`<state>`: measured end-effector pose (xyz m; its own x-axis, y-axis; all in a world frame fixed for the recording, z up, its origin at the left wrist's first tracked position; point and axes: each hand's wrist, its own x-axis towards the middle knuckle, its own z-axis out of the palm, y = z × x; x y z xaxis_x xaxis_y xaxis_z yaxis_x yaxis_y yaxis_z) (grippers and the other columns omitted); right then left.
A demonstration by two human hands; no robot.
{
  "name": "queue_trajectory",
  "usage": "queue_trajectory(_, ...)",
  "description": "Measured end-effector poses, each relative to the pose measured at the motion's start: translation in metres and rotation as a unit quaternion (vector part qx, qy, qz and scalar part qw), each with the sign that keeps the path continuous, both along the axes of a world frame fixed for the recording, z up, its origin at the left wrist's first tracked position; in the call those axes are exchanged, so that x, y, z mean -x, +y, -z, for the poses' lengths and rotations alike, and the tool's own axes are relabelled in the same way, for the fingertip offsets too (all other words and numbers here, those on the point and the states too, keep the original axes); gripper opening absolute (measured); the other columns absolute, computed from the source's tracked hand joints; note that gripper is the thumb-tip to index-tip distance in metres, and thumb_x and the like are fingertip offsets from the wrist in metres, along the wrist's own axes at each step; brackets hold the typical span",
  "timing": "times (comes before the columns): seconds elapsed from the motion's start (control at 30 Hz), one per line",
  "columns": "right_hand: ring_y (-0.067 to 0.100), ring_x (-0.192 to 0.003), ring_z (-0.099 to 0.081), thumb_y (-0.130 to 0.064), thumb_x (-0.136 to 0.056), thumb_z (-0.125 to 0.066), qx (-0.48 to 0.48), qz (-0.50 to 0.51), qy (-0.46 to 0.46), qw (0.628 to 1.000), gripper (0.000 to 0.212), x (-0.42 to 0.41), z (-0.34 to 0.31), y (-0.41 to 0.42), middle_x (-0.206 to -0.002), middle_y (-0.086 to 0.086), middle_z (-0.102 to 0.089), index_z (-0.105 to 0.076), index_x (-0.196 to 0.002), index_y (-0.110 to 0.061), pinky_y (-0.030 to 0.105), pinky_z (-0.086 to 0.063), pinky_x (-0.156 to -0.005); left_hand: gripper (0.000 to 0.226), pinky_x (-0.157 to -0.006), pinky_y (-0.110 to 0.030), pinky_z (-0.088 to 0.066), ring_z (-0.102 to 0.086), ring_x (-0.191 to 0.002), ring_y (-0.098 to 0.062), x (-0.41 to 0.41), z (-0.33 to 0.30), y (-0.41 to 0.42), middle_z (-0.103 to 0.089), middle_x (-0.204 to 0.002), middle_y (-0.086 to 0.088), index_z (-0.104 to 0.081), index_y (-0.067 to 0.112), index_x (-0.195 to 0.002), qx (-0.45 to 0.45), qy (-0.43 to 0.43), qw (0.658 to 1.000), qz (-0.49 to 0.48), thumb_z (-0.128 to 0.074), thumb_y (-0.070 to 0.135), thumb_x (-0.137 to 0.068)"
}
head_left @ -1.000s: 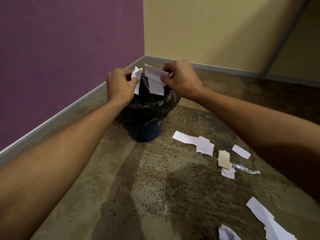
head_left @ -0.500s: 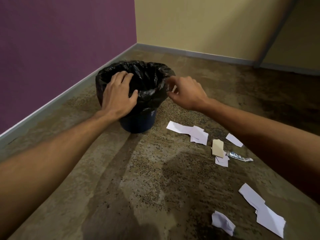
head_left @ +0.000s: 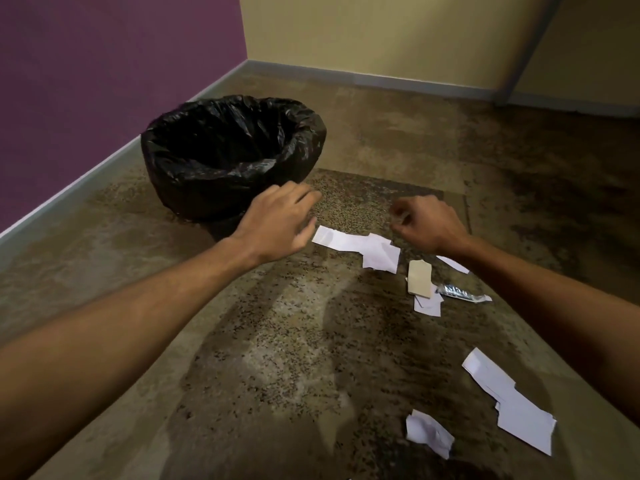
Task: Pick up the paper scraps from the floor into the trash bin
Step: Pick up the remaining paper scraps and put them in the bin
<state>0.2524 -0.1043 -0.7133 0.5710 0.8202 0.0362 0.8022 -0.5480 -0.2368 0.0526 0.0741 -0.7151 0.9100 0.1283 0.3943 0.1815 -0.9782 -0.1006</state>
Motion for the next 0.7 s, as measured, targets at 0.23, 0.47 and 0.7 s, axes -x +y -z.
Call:
queue_trajectory(0.23,0.032,-0.089,-0.067,-0.037,-0.079,-0.063,0.088,0.039,0.053,0.994,0.027,-0.032,0.051,-0.033,-0.102,0.008,-0.072,-0.064,-0.102,-0.023,0.043,-0.056,-0.075,0.041,-0.085,-0.038,-0.045,-0.057,-0.107,-0.024,-0.037,0.04,-0.019,-0.06,-0.118,-0.006,-0.057,0.012,-0.122,0.05,0.106,0.993,-0.008,-0.053,0.036,-0.089)
queue_trajectory(0.47,0.025,-0.13,-0.05,-0.055,-0.076,-0.074,0.159,0.002,0.085,0.984,0.076,-0.043,0.081,-0.06,-0.145,0.002,-0.051,-0.049,-0.14,-0.025,0.037,-0.046,-0.1,0.048,-0.095,-0.041,-0.045,-0.053,-0.115,-0.025,-0.079,0.079,-0.042,-0.056,-0.124,-0.006,-0.052,0.014,-0.127,0.087,0.171,0.981,-0.024,-0.049,0.044,-0.091)
queue_trajectory(0.7,0.024,-0.133,-0.047,-0.074,-0.059,-0.073,0.251,-0.068,0.027,0.965,0.107,-0.047,0.108,-0.076,-0.156,-0.007,-0.035,-0.034,-0.148,-0.03,0.042,-0.046,-0.101,0.066,-0.108,-0.042,-0.034,-0.036,-0.136,-0.028,-0.106,0.108,-0.06,-0.037,-0.15,-0.01,-0.033,0.015,-0.146,0.104,0.224,0.969,-0.017,-0.054,0.047,-0.092)
